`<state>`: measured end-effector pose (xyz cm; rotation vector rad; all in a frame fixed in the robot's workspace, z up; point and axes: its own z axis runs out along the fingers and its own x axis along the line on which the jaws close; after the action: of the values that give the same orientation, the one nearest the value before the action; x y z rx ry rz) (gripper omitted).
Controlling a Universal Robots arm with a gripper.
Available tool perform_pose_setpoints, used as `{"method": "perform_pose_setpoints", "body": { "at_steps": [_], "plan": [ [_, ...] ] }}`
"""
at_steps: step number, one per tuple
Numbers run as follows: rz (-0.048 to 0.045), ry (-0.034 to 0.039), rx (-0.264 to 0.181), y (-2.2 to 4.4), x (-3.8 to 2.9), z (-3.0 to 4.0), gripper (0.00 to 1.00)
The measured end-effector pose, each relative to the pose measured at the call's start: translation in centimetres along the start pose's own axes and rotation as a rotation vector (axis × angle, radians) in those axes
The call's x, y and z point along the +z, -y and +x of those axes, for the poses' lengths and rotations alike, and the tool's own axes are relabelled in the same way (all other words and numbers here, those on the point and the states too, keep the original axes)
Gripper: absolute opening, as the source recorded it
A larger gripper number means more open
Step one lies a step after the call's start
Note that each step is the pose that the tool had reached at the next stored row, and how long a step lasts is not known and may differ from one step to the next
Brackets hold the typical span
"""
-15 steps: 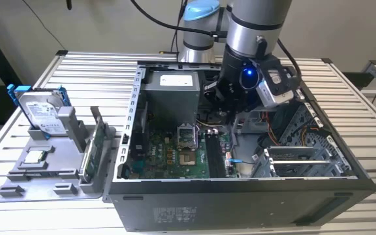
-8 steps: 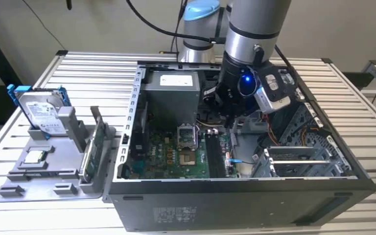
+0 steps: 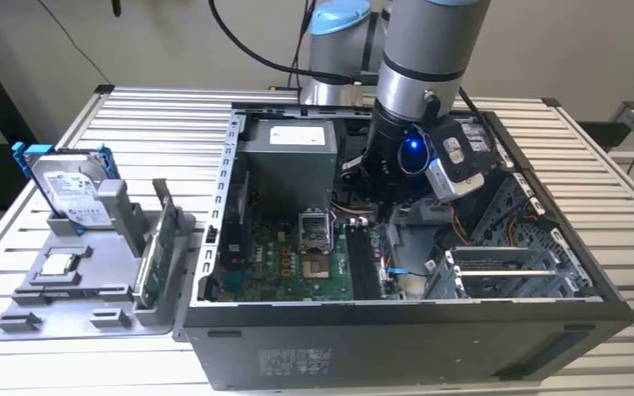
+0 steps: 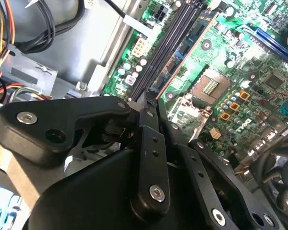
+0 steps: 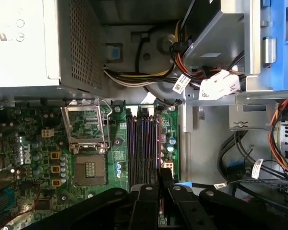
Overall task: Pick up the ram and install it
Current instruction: 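Insert the ram into the slot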
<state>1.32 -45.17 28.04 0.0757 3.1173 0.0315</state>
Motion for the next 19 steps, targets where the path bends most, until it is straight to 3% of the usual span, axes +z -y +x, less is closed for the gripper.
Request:
{"method": "perform_pose_setpoints", "body": {
  "at_steps": [11,19],
  "plan": [
    [0.0009,-0.0025,0.000,0.00,0.18,0.00,0.14],
    [0.0009,-0.0024,-0.001,-0.01,1.37,0.03,0.14]
  ]
}}
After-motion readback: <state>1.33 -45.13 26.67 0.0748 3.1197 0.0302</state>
